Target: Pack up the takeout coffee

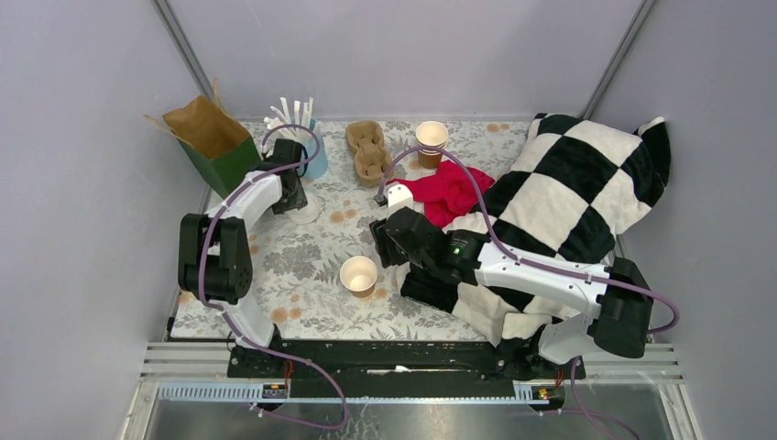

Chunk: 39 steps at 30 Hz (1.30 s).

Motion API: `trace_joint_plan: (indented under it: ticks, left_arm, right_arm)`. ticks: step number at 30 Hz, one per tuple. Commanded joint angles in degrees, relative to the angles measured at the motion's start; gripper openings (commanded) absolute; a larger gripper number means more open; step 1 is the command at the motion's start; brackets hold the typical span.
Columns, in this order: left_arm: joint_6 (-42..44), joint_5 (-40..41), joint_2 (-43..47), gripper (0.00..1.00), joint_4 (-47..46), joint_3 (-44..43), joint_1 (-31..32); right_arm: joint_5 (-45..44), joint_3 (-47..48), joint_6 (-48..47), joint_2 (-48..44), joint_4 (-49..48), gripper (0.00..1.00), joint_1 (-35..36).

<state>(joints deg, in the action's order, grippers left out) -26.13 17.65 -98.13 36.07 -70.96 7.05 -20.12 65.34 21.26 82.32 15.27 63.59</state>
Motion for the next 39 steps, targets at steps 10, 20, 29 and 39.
trace_joint_plan:
  ticks: [10,20,29,39]
  left_arm:
    - [0.67,-1.93,-1.86,0.34,-3.22,-1.08,-2.57]
    - [0.38,-4.00,-3.12,0.24,-4.16,-0.80,-3.16]
    - [0.32,-3.49,-1.95,0.04,-4.28,-0.72,-3.18]
    - [0.20,-2.82,2.24,0.00,-2.51,-1.86,-3.12]
  right_arm:
    - [-0.84,-1.17,0.14,-1.99,-3.49,0.58,0.39]
    - [-0.39,-1.63,0.46,-1.84,-3.71,0.58,0.44]
    - [0.15,-1.24,0.50,-0.95,-3.41,0.58,0.39]
    - [-0.49,-0.40,0.10,-1.11,-1.93,0.59,0.39]
